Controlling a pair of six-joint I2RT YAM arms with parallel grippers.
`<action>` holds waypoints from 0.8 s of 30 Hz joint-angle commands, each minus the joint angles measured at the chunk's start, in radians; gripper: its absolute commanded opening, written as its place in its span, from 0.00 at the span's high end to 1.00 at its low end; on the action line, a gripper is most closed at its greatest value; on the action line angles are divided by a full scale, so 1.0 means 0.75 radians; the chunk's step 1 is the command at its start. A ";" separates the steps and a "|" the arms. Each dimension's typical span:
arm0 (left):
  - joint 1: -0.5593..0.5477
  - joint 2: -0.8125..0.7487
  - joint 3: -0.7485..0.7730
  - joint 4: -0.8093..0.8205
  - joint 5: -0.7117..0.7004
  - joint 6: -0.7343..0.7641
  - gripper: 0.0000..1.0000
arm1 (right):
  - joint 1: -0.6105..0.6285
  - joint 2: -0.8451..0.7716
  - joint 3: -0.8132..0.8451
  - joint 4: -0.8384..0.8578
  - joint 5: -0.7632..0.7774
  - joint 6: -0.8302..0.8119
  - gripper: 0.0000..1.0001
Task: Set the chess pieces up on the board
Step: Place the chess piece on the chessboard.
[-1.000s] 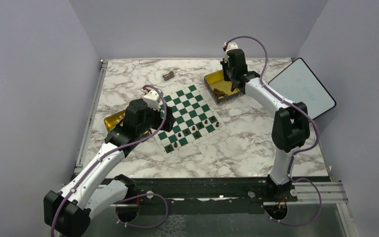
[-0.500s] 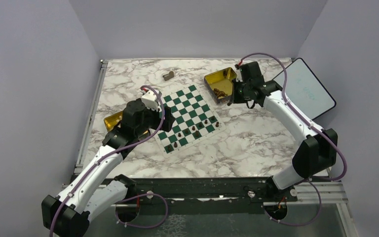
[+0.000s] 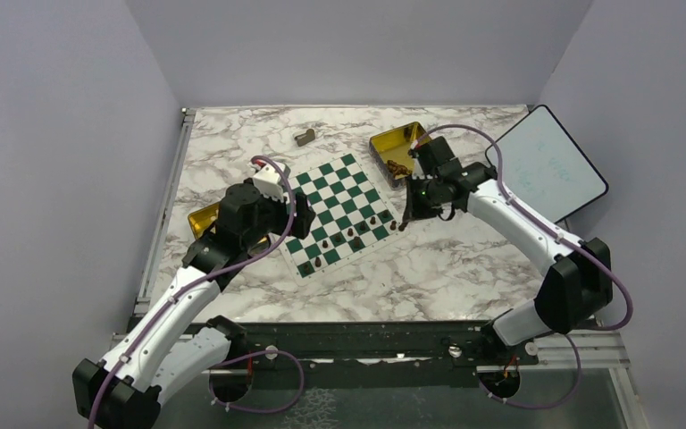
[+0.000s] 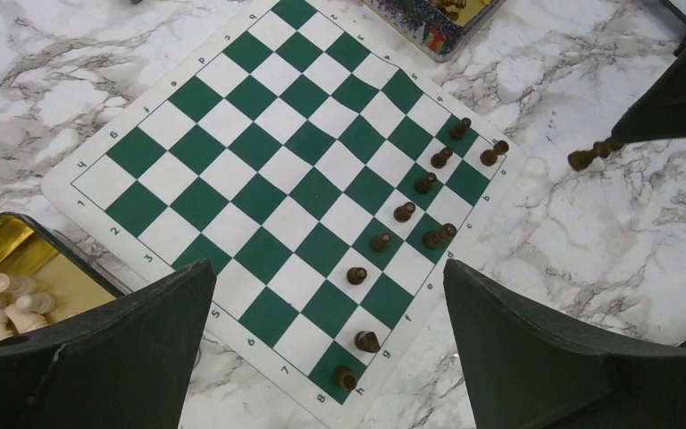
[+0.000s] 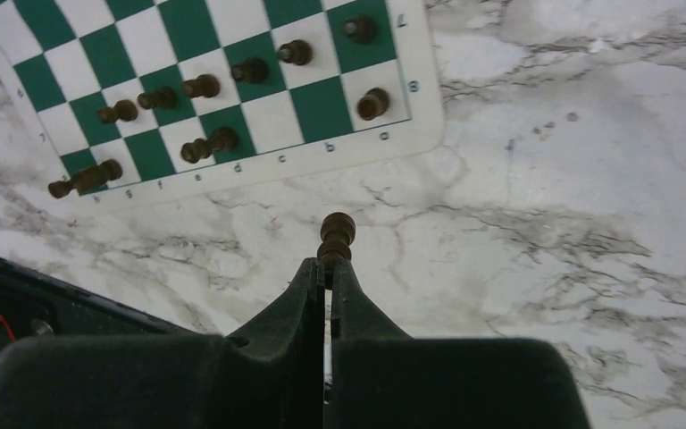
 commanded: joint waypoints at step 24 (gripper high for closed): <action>-0.001 -0.190 0.000 -0.026 -0.335 0.034 0.01 | 0.397 0.425 0.329 -0.099 0.264 0.077 0.99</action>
